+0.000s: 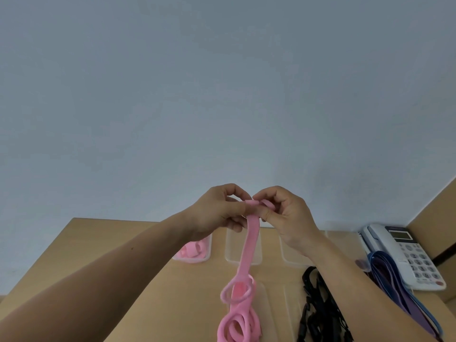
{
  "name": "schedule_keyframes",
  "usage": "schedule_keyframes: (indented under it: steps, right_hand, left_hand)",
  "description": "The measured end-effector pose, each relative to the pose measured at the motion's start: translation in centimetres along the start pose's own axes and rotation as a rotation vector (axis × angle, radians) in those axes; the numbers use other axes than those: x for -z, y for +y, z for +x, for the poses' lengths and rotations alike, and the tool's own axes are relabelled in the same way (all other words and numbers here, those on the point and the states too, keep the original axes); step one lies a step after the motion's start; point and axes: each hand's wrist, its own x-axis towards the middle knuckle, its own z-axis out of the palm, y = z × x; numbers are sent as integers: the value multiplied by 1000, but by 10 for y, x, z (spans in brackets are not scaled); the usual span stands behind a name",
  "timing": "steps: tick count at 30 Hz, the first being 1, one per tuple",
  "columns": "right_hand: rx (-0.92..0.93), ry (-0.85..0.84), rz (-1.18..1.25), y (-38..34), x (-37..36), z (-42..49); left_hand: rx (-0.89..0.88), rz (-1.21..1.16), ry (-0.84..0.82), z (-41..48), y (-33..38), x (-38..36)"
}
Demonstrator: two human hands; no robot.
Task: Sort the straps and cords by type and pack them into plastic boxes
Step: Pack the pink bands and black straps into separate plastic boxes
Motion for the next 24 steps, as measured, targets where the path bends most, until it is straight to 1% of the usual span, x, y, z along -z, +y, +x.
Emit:
schedule_keyframes:
  steps: [4,9,13,17,21,24]
  right_hand:
    - [-8,-7,29,2,2,-1]
    - [-89,2,172,1,5,2]
    - [-177,-13,140,4,4,6]
    - [-152,5,108,5,6,8]
    - [-118,21,80,4,7,10]
    - [-105,6,57,5,7,10]
  left_hand:
    - [-36,-35,41,2,-1,-1]
    - [-103,25,85,7,-6,0]
    - [-158,54,115,9,-7,0]
    - [-125,63,105,10,-9,3]
    - [-71,126,49,10,-7,4]
    - [-43,100,27,9,-5,5]
